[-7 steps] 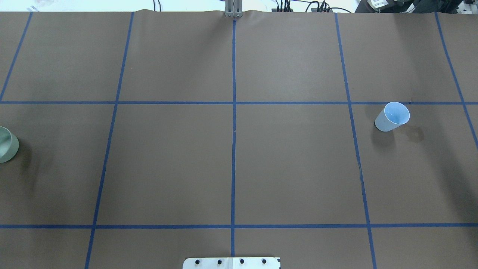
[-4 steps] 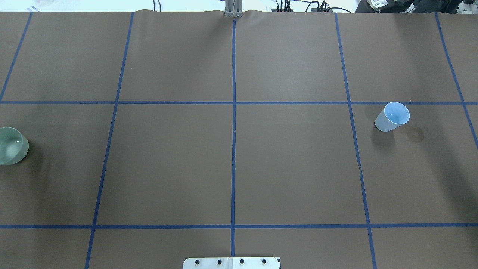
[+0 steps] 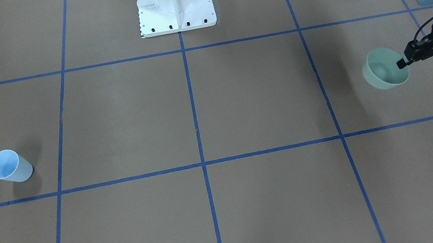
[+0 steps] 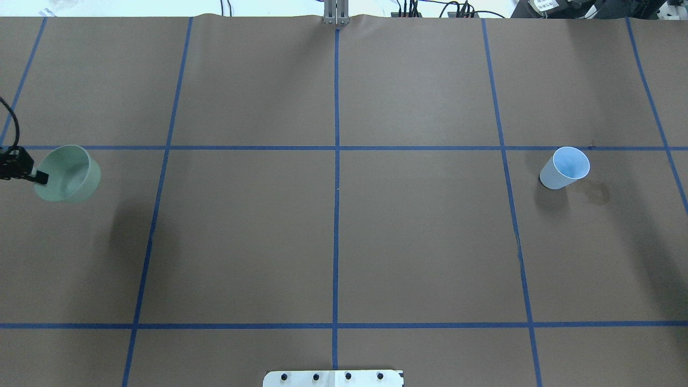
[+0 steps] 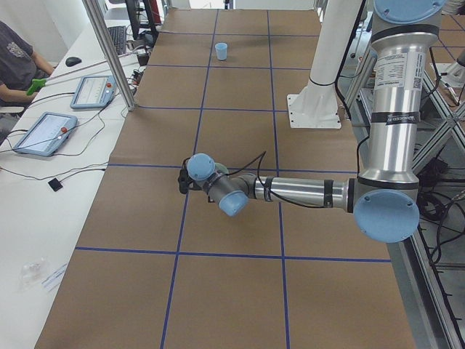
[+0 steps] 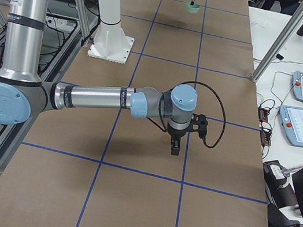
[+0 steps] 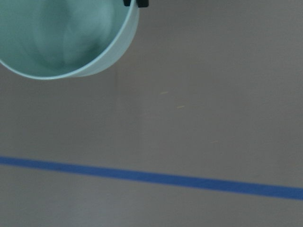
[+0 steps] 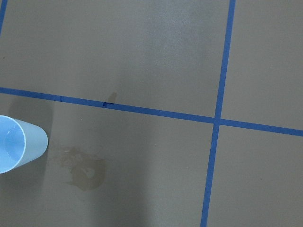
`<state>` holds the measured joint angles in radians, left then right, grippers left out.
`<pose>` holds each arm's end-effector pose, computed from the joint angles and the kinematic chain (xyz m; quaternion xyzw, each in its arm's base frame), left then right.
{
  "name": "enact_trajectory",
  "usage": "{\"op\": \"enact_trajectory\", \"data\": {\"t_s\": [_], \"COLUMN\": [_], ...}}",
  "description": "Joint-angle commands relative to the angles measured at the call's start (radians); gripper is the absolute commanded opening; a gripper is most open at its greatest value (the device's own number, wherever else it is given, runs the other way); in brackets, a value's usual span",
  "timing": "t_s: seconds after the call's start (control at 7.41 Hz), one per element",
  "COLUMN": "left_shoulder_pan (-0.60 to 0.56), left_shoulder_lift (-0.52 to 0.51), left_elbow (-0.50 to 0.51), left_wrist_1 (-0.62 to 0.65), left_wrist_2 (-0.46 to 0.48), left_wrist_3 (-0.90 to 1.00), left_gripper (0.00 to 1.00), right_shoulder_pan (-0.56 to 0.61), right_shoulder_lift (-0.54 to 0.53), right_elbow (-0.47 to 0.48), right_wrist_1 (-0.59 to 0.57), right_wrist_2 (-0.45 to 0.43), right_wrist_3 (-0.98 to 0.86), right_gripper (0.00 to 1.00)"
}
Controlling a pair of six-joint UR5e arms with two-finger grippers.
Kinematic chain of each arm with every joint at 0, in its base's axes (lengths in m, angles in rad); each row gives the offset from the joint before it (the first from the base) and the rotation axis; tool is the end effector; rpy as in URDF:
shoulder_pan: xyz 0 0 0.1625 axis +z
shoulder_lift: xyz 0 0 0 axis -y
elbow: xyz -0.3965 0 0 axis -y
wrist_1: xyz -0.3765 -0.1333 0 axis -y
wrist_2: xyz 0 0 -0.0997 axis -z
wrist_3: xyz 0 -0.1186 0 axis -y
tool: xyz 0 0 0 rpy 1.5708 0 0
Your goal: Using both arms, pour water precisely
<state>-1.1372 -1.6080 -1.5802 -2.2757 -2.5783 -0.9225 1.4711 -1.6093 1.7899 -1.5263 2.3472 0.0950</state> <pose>0.1830 -0.4739 0.5194 -0.0314 0.5513 -0.0253 0.8333 0.0030 -0.4738 0.5513 0.0669 -0.3845 -0.0447 0.9196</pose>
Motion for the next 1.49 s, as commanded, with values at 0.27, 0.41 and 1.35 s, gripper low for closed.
{"op": "enact_trajectory", "data": {"t_s": [0.27,0.41,1.35], "left_shoulder_pan": [0.281,0.354,0.510], "left_shoulder_lift": [-0.255,-0.329,-0.684], "left_elbow": [-0.095,-0.093,0.140], "left_wrist_1": [0.019,0.084,0.301], "left_wrist_2": [0.174,0.223,0.449], "left_wrist_3": [-0.462,-0.522,-0.527], "left_gripper": [0.00,0.00,0.00], "right_shoulder_pan": [0.000,0.000,-0.011], "right_shoulder_lift": [0.005,0.005,0.009], "right_elbow": [0.000,0.003,0.003], "right_wrist_1": [0.001,0.000,0.000], "right_wrist_2": [-0.003,-0.003,-0.005], "right_wrist_3": [-0.003,-0.003,0.000], "right_gripper": [0.99,0.99,0.99]}}
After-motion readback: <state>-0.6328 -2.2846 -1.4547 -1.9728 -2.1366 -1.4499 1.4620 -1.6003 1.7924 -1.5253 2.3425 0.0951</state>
